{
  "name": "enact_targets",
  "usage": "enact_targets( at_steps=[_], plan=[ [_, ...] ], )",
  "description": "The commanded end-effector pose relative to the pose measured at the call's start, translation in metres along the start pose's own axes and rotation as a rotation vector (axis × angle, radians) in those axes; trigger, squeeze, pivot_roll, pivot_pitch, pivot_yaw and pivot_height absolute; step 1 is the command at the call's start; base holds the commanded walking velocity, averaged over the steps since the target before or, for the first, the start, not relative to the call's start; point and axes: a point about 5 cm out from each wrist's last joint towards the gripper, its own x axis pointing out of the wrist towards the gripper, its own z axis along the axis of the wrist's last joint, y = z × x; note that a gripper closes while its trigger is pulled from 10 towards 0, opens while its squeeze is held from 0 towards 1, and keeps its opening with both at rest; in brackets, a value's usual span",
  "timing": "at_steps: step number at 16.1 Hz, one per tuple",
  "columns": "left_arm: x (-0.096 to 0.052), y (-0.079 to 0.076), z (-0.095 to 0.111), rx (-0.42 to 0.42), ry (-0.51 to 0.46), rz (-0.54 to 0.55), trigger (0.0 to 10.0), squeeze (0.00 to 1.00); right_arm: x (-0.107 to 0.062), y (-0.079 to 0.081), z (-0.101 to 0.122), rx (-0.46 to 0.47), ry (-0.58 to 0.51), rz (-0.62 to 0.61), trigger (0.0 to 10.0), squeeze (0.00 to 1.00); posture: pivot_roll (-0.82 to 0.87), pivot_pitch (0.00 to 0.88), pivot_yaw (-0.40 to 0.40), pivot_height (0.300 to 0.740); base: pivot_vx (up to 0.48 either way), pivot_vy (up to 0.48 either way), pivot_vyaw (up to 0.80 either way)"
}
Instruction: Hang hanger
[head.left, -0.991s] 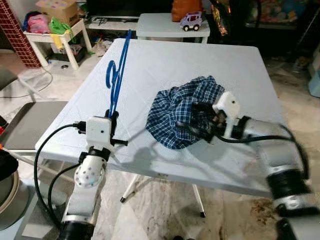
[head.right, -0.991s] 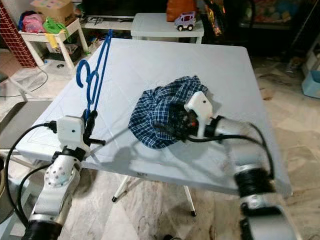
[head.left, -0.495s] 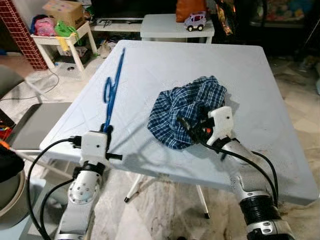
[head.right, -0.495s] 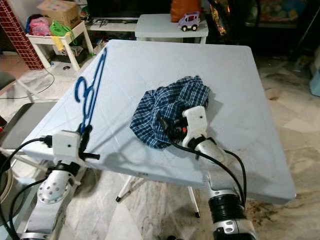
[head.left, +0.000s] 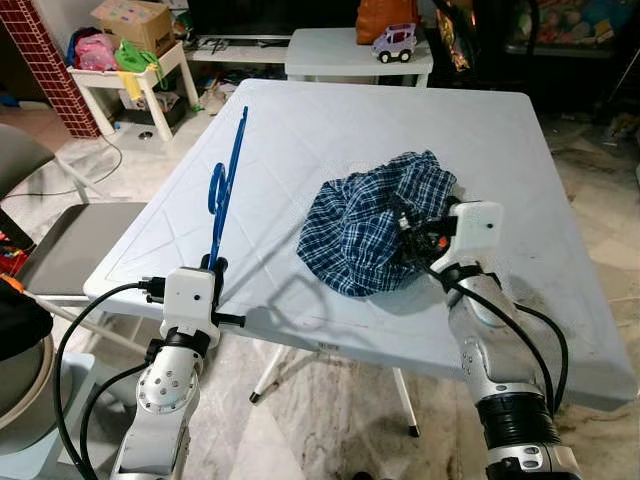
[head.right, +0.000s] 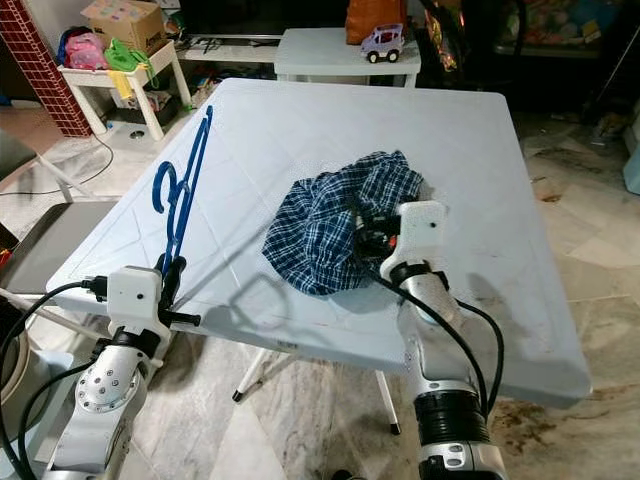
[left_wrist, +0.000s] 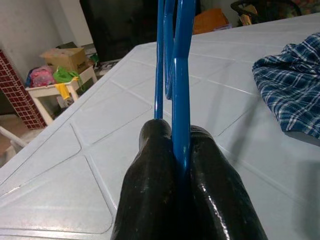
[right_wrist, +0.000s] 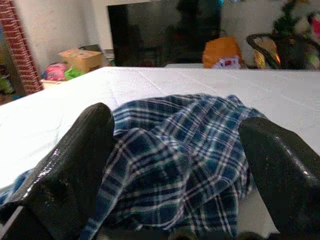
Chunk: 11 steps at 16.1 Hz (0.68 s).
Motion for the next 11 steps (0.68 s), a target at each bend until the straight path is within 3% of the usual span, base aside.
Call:
enact_targets(
  at_steps=[1,4,11],
  plan=[
    [-0.003,-0.003,-0.015,-0.009,0.087,-0.017,10.0,0.00,-0.002,-0.002,-0.002,0.031,0.014,-0.035,10.0,1.00,-0.06,0.092,-0.012,0.740,0.000,0.000,0.00],
    [0.001,-0.004,-0.014,-0.013,0.089,-0.007,10.0,0.00,-0.002,0.005,-0.008,0.025,0.052,-0.027,10.0,1.00,-0.05,0.087,-0.012,0.740,0.000,0.000,-0.16],
    [-0.003,-0.002,-0.016,-0.007,0.107,-0.007,10.0,0.00,0.000,0.009,-0.010,0.033,0.065,-0.012,10.0,1.00,-0.04,0.096,-0.010,0.740,0.000,0.000,-0.71]
  ],
)
